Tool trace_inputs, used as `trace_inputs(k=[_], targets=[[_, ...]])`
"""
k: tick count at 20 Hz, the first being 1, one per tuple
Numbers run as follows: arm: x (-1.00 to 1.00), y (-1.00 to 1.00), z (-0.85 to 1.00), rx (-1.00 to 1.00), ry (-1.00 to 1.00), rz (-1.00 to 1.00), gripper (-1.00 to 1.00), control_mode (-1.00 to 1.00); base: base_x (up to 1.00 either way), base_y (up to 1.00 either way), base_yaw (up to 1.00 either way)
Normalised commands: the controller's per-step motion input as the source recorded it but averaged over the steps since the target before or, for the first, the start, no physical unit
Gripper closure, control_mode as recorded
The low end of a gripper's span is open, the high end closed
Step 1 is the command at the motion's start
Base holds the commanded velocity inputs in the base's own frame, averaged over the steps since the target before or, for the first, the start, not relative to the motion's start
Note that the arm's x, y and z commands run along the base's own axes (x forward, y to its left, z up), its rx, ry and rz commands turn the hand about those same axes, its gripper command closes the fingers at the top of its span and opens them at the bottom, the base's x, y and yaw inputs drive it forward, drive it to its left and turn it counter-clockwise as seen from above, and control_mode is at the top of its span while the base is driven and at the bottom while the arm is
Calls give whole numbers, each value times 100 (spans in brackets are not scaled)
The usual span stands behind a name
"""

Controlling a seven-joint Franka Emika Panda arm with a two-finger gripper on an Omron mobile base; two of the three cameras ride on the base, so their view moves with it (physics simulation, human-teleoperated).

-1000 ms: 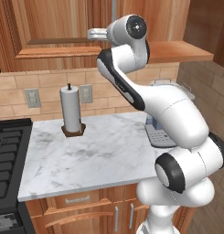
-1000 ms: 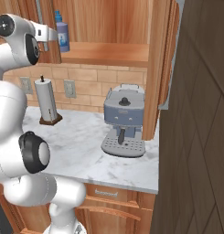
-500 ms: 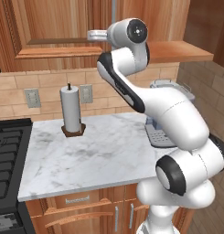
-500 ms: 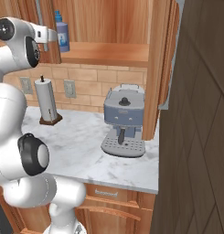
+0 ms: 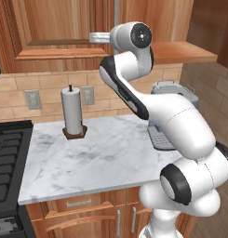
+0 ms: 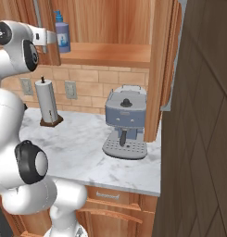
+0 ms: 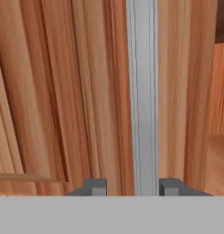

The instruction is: Open the cabinet. Pick the soap dispenser and place it next to the sink. Then close the cabinet.

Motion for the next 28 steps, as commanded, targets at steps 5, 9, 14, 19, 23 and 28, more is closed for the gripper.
trace_inputs(k=[5, 9, 14, 19, 23, 28], targets=[[-32, 23, 0, 0, 0, 0, 100, -100, 0, 0, 0], [-40, 23, 3, 0, 0, 0, 100, -100, 0, 0, 0], [-44, 23, 7, 0, 0, 0, 100, -100, 0, 0, 0], [-49, 32, 8, 0, 0, 0, 100, -100, 0, 0, 0], [-52, 39, 11, 0, 0, -6, 100, -100, 0, 0, 0], [-46, 44, 11, 0, 1, -8, 100, -100, 0, 0, 0]])
